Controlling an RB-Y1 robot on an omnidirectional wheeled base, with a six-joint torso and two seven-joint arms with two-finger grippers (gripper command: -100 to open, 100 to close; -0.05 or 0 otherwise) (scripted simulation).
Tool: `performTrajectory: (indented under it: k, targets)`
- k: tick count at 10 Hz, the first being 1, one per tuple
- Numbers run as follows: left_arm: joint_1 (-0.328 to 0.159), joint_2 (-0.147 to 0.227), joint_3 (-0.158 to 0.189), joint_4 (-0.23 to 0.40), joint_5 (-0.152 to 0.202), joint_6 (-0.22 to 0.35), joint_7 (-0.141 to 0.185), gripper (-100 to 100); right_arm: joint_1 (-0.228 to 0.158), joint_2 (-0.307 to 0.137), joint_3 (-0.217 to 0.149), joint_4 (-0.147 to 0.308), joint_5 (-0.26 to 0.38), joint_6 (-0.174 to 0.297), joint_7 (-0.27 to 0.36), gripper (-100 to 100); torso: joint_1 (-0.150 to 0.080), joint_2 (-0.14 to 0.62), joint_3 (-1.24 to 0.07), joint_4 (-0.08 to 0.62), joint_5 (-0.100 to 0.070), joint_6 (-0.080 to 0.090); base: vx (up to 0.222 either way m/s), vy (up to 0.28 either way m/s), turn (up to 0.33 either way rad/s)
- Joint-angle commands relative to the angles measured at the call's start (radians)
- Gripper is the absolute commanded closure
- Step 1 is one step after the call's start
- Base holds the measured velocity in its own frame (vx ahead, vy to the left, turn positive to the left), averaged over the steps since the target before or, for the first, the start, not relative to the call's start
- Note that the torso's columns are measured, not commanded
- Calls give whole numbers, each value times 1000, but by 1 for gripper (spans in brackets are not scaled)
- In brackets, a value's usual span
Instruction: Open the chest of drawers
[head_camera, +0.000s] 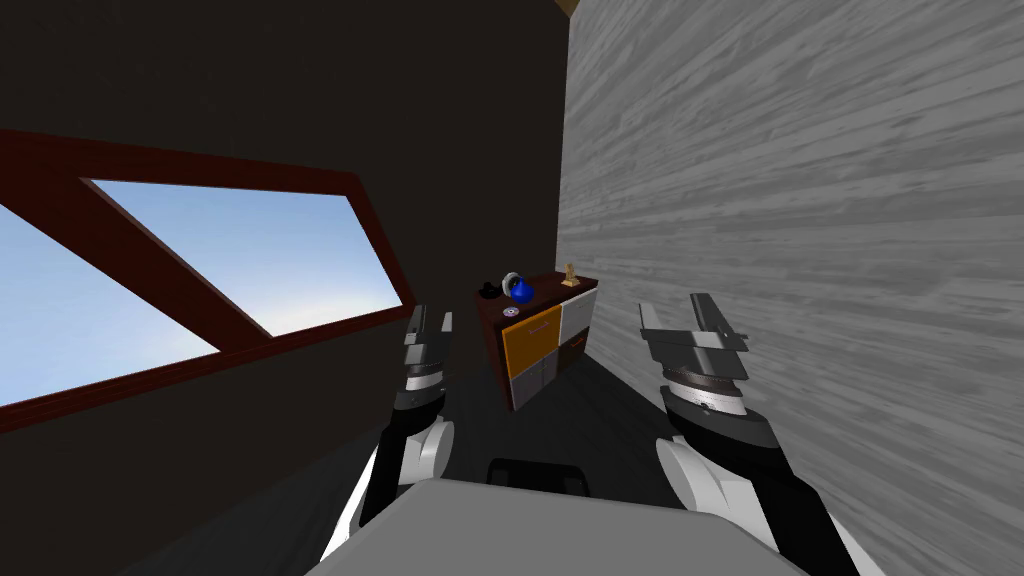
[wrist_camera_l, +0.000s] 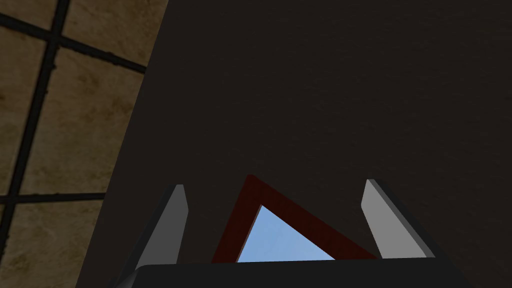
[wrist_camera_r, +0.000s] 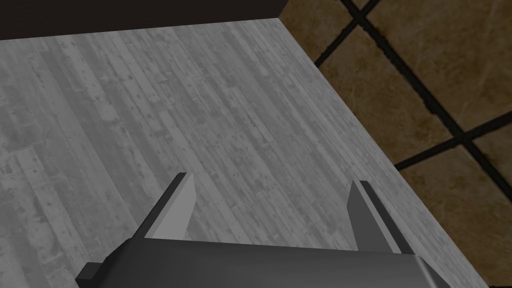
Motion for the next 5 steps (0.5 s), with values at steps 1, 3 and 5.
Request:
performTrajectory:
  k: [1, 3, 5]
  targets:
    - [0, 0, 0, 0, 0, 0, 0, 0, 0, 0, 0, 0, 0, 0, 0, 0, 0, 40, -82, 41, 0, 0, 0, 0, 0]
    - [0, 0, 0, 0, 0, 0, 0, 0, 0, 0, 0, 0, 0, 0, 0, 0, 0, 175, -351, 176, 0, 0, 0, 0, 0]
    - [0, 0, 0, 0, 0, 0, 0, 0, 0, 0, 0, 0, 0, 0, 0, 0, 0, 322, -644, 322, 0, 0, 0, 0, 0]
